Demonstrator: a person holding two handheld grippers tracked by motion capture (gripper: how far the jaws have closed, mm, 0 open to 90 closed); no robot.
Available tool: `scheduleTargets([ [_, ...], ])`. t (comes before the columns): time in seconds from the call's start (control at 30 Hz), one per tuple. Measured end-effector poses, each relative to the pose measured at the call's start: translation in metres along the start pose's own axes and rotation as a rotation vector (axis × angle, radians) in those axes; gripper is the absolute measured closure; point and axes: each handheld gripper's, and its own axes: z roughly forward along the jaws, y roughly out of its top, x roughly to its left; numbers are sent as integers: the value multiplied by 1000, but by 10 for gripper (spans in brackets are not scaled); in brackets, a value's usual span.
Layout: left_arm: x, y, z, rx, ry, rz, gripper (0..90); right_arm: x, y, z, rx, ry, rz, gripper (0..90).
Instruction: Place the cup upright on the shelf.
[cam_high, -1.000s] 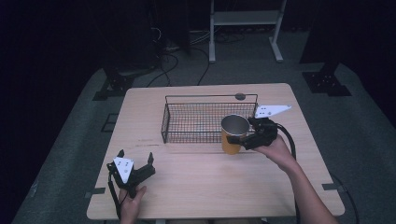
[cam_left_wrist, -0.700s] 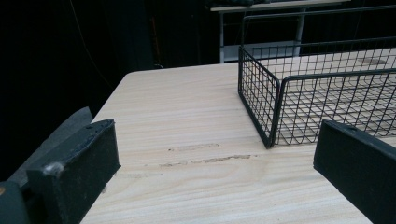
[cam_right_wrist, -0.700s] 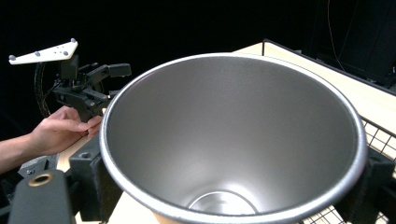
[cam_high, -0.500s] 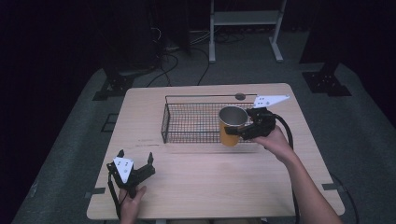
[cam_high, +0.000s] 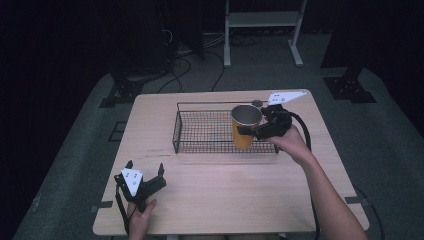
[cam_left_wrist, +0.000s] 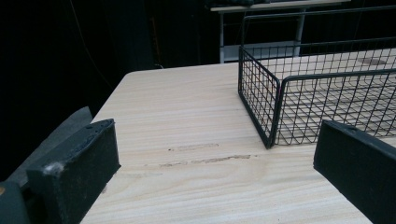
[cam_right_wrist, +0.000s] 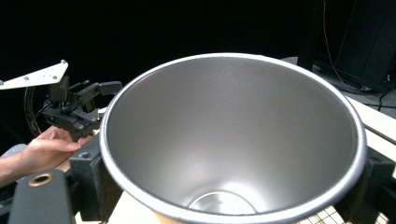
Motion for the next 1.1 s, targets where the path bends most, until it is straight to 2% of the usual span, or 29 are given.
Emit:
scheduleTargets([
  [0.83,0,0,0,-2,-1,-11,0,-27,20,20,30,-13,12,128],
  [1.1,1,0,0,0,-2,-10,0,-38,26,25,22,-19,19,128],
])
